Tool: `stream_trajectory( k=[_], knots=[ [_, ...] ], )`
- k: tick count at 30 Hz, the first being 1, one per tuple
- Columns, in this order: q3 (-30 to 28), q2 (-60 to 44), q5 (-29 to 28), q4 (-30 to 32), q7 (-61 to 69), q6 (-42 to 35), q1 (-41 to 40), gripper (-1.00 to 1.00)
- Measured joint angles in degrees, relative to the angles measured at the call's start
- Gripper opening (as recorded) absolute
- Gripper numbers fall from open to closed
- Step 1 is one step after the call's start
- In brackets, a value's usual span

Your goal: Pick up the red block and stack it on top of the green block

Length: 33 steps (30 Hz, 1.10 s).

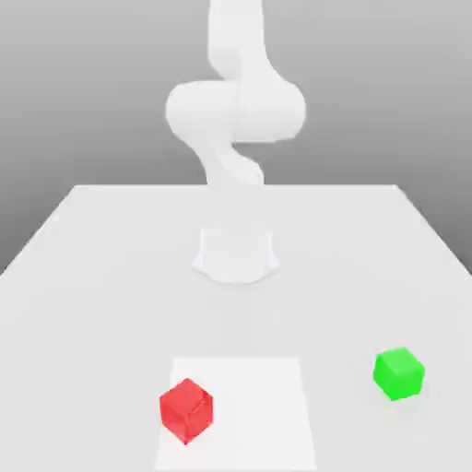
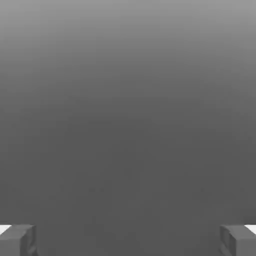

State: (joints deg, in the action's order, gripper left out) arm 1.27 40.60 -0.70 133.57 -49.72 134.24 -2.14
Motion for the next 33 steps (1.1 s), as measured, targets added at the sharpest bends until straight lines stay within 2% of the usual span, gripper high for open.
stream_trajectory(
  k=[15, 22, 27, 28, 33],
  knots=[
    [3.88, -31.62, -3.94, 10.77, -23.18, 14.76, -9.68, 0.0],
    [3.35, -45.87, -1.46, 15.66, -30.62, 21.78, -11.41, 0.0],
    [2.27, -56.16, -2.57, 14.96, -32.62, 29.86, -10.75, 0.0],
    [1.83, -58.08, -2.95, 14.69, -32.92, 31.49, -10.38, -1.0],
    [1.85, -58.08, -3.03, 14.7, -33.0, 31.59, -10.41, -1.0]
  ],
)
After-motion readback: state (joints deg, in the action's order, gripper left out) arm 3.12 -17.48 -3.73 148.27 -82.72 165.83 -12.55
